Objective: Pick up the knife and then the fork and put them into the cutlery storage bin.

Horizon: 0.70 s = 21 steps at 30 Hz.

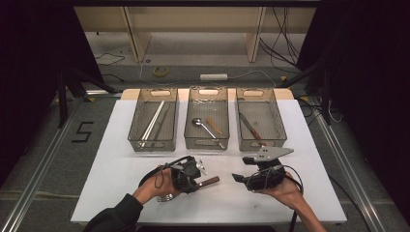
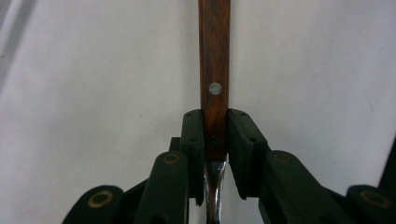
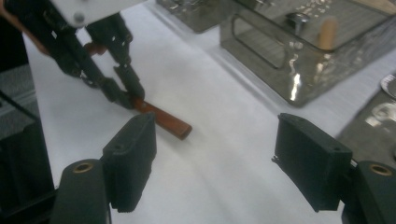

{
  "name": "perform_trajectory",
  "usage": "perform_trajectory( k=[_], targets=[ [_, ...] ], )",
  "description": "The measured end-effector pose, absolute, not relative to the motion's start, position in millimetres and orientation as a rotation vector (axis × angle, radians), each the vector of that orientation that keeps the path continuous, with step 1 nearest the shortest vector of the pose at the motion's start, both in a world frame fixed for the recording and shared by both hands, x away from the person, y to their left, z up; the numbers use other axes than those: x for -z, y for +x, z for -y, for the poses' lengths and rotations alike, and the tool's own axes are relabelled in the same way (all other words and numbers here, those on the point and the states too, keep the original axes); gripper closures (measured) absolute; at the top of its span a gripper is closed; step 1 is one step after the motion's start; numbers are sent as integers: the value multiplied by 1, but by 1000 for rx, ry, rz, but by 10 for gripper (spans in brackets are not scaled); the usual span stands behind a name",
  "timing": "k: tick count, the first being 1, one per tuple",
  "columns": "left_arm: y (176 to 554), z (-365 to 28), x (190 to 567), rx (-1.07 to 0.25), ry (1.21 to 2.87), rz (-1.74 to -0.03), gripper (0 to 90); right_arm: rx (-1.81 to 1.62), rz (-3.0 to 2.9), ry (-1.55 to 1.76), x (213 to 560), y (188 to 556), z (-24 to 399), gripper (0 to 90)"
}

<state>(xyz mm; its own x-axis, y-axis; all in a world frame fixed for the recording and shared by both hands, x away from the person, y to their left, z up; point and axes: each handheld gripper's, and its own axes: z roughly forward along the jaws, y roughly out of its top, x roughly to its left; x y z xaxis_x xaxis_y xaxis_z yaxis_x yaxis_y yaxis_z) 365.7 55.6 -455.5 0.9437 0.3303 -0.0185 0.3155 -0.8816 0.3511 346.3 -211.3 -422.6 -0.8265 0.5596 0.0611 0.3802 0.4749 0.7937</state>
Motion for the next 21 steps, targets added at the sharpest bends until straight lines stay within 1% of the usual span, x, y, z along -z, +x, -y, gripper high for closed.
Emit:
perform_trajectory(
  k=[5,14,17,21],
  targets=[
    [362,-56,450,-57,2732,-447,764,-1206,-2583,638,427,339,192,302],
    [357,-53,449,-42,2737,-420,765,-968,-2629,277,443,328,152,303],
    [356,-53,449,-36,2728,-418,764,-904,-2631,210,449,326,144,304],
    [356,-53,448,-31,2736,-402,764,-849,-2614,149,454,326,139,329]
  ],
)
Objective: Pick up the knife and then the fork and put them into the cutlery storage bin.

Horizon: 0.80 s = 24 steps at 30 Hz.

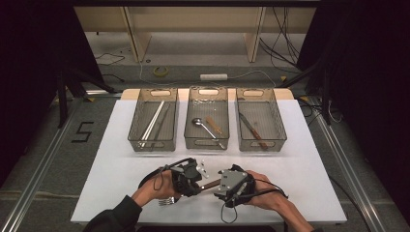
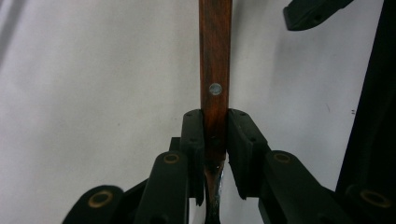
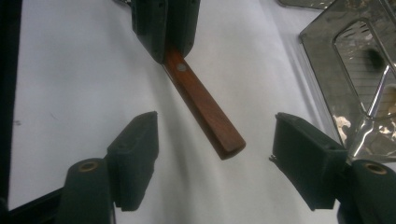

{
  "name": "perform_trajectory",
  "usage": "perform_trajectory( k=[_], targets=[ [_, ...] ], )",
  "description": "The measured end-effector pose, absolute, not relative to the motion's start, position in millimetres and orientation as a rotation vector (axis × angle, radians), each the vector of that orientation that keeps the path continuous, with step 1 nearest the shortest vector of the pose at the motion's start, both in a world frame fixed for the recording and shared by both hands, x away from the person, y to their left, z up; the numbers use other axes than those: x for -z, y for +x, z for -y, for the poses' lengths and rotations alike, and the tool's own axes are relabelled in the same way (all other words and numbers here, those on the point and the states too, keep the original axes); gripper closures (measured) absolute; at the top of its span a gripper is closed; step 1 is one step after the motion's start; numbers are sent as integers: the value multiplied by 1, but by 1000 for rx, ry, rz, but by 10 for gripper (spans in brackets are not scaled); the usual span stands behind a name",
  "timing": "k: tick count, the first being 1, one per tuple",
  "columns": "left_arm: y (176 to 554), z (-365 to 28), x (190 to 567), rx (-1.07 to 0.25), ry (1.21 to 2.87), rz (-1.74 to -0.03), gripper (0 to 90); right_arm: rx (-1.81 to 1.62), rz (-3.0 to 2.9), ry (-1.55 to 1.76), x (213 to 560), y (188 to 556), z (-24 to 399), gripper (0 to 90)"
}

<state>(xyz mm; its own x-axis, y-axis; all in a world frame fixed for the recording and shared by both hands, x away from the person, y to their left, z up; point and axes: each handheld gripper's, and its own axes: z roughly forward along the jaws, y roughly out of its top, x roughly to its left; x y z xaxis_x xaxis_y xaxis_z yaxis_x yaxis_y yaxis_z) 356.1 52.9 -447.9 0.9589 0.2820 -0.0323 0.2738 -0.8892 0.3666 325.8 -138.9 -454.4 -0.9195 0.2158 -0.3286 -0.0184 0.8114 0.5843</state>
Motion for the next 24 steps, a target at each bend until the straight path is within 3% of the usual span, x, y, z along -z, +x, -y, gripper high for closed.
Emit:
perform_trajectory(
  k=[9,24],
  targets=[
    [355,-52,448,-13,2733,-388,764,-700,-2572,18,465,323,130,408],
    [354,-50,447,42,2702,-391,764,-561,-2450,-243,470,314,116,617]
  ],
)
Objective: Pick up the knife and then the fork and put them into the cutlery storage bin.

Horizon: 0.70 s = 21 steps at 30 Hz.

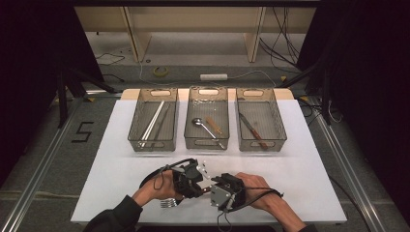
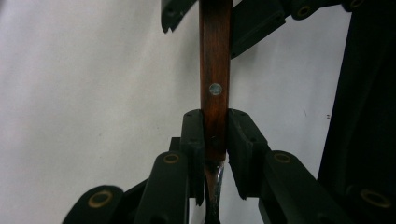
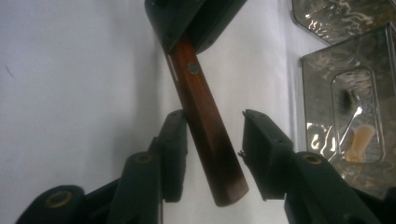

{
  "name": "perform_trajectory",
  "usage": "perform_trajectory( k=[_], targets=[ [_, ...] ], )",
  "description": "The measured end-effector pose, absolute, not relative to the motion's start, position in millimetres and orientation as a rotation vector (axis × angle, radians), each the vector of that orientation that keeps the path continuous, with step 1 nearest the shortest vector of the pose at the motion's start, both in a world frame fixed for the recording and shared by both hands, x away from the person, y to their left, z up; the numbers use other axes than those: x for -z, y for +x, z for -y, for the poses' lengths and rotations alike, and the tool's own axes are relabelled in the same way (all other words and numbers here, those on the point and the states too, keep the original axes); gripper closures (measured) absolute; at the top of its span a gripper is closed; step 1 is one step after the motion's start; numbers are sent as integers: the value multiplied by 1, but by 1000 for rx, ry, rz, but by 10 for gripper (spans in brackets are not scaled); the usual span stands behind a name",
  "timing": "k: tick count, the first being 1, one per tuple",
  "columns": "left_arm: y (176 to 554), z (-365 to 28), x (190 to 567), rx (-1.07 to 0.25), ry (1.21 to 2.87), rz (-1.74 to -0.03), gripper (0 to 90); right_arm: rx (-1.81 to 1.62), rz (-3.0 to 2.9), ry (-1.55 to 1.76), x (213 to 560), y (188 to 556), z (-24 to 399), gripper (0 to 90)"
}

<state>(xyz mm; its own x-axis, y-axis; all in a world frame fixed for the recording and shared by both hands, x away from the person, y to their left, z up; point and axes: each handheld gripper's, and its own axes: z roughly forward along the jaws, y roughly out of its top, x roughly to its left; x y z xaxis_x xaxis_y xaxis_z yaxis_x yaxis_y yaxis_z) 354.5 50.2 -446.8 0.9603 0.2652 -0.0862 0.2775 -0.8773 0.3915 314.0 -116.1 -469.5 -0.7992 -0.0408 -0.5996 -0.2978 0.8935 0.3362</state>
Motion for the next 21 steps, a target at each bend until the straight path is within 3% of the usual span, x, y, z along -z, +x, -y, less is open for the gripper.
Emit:
perform_trajectory(
  k=[13,21],
  targets=[
    [355,-51,443,76,2673,-383,762,-454,-2355,-452,475,302,114,755],
    [354,-51,442,93,2663,-364,754,-438,-2358,-510,472,300,118,775]
  ],
)
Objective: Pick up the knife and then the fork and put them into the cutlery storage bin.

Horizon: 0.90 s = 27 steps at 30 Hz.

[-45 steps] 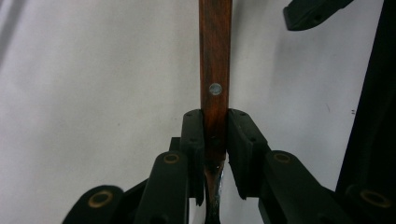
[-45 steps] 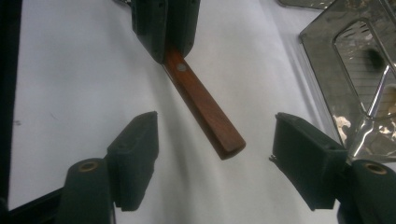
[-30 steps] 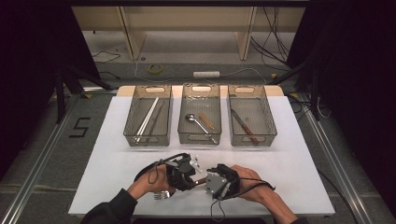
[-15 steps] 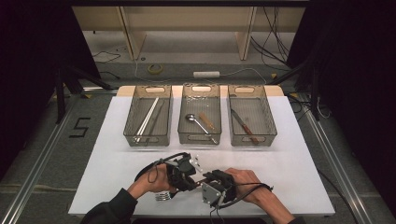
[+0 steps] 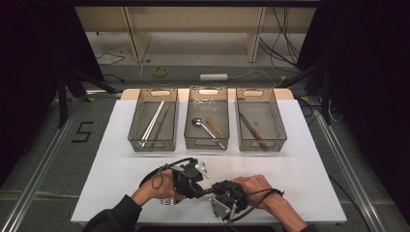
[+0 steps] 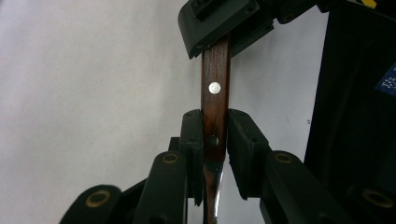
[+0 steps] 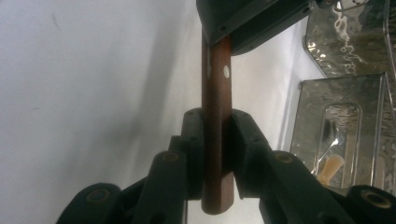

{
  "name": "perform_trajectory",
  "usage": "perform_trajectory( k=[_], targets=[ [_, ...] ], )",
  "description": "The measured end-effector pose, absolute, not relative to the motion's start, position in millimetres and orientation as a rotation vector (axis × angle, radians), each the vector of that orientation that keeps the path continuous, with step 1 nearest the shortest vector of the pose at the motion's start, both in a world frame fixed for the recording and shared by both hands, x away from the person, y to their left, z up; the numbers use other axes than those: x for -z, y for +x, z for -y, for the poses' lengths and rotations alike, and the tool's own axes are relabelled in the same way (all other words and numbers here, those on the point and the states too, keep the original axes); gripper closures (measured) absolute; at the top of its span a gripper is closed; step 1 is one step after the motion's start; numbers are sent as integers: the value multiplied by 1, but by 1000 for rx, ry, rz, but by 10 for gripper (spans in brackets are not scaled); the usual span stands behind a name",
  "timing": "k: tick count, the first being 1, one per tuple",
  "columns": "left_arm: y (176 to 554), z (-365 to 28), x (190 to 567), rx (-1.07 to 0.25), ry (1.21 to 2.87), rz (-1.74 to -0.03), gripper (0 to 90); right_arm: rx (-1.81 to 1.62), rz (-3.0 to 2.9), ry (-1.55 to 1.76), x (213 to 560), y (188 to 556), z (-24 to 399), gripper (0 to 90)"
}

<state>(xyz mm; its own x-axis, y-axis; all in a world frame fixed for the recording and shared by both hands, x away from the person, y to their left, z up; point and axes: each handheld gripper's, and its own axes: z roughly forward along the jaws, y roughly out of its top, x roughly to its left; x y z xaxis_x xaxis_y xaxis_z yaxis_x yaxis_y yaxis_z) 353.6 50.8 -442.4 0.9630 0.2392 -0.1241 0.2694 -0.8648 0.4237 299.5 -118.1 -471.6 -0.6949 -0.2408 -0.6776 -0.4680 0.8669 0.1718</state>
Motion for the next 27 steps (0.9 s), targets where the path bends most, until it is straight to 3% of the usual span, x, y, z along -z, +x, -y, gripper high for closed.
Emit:
perform_trajectory(
  k=[8,10,13,18,27],
  targets=[
    [354,-55,436,54,2622,-371,697,-439,-2397,-494,467,302,122,784],
    [355,-58,432,9,2598,-385,594,-441,-2396,-482,465,303,124,786],
    [356,-65,425,-17,2550,-408,543,-444,-2394,-449,462,305,128,788],
    [359,-77,414,-119,2425,-518,318,-467,-2385,-383,455,310,138,791],
    [362,-103,402,-258,2202,-667,210,-444,-2326,-234,444,324,159,804]
  ],
)
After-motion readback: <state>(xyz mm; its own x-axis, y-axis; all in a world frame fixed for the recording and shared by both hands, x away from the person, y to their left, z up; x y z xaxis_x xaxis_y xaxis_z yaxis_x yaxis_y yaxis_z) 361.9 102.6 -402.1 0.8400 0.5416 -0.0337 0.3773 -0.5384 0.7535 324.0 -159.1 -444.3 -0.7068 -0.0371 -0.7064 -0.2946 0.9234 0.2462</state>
